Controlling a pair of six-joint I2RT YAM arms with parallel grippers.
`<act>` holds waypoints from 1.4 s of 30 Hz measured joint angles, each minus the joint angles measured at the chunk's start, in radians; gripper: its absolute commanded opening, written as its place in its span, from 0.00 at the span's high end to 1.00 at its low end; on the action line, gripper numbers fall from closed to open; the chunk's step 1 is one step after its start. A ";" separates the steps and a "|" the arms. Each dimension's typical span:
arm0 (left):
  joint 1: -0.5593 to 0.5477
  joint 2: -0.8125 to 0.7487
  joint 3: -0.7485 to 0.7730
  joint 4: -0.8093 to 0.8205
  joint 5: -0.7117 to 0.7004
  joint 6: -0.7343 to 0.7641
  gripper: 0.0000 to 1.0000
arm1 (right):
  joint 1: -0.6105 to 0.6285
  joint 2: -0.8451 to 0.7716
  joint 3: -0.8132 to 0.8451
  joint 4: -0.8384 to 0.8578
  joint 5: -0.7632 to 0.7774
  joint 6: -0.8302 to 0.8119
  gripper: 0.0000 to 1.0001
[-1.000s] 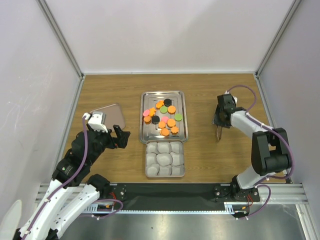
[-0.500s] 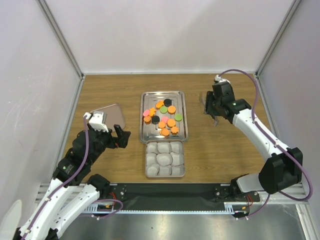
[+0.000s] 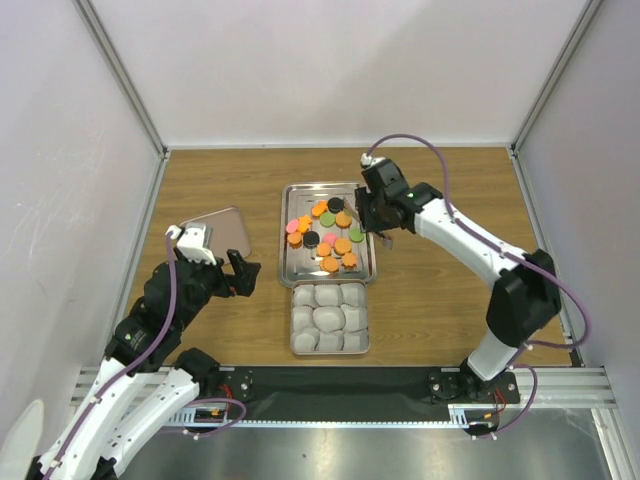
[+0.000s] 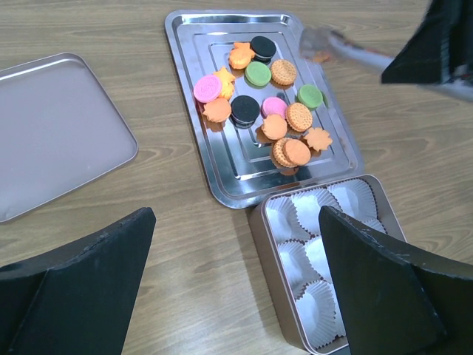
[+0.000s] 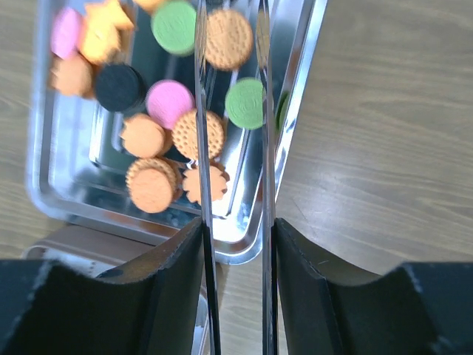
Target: Pack the cookies
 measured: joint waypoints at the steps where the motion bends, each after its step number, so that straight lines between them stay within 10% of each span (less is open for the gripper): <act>1: 0.000 -0.003 0.000 0.000 -0.001 0.000 0.00 | 0.004 0.029 0.004 -0.006 0.000 -0.003 0.53; 33: 0.000 -0.007 -0.003 0.000 -0.001 0.000 0.00 | 0.037 0.203 0.069 -0.031 0.026 -0.060 0.43; 42: 0.000 -0.007 -0.003 0.000 -0.001 0.000 0.00 | 0.039 0.219 0.077 -0.030 0.026 -0.060 0.53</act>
